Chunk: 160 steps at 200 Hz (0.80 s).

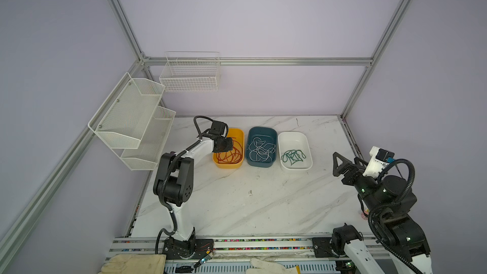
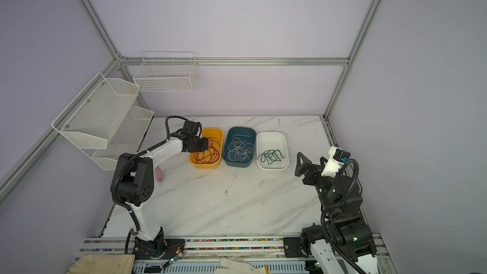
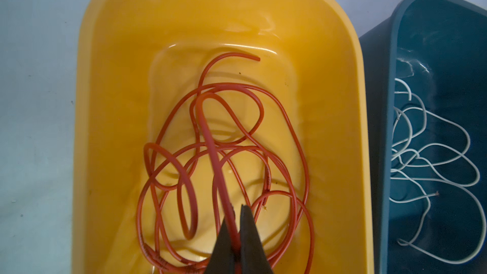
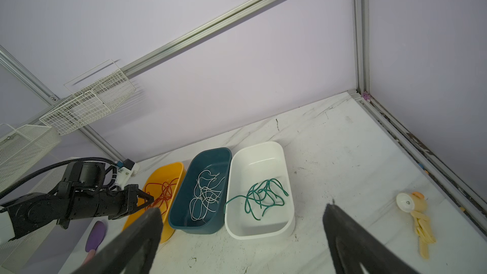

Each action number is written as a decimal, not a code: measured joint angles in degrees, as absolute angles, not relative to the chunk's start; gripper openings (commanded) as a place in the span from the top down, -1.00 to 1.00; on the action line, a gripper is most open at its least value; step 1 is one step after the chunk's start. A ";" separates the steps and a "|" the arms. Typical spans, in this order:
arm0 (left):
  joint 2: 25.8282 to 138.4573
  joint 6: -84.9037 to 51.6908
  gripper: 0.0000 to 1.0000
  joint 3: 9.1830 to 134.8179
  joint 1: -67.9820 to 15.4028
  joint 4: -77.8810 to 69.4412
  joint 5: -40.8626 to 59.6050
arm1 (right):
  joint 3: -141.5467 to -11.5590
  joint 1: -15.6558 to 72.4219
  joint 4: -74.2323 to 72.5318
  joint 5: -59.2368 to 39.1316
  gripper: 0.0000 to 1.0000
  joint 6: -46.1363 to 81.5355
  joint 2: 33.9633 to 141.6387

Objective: Untangle the cables
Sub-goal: 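Lower the red wire into the yellow tub and open the left gripper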

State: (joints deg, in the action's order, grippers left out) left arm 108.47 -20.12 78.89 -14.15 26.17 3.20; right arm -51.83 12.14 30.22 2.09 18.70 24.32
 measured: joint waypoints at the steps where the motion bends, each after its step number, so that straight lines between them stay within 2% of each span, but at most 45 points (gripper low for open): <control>1: 108.47 -20.12 1.00 78.89 -14.15 26.17 3.20 | -51.83 12.14 30.22 2.09 -0.95 18.72 24.29; 20: 108.47 -19.90 1.00 78.89 -14.15 26.17 3.20 | -51.83 12.14 30.22 2.07 -0.95 18.70 24.32; 56: 108.49 -19.05 0.86 80.25 -14.13 27.53 3.16 | -51.81 12.14 30.22 1.96 -0.95 18.70 24.29; 93: 108.42 -17.85 0.68 83.07 -14.13 28.21 2.83 | -51.48 12.14 30.06 1.85 -0.95 18.70 24.32; 120: 108.33 -17.34 0.47 83.24 -14.09 28.53 2.63 | -51.48 12.14 29.85 1.67 -0.95 18.70 24.32; 160: 108.31 -16.86 0.32 83.79 -14.00 29.98 2.46 | -51.48 12.14 29.74 1.65 -0.95 18.70 24.32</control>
State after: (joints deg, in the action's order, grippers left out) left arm 108.31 -16.86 83.79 -14.00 29.98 2.46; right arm -51.48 12.14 29.74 1.65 18.70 24.32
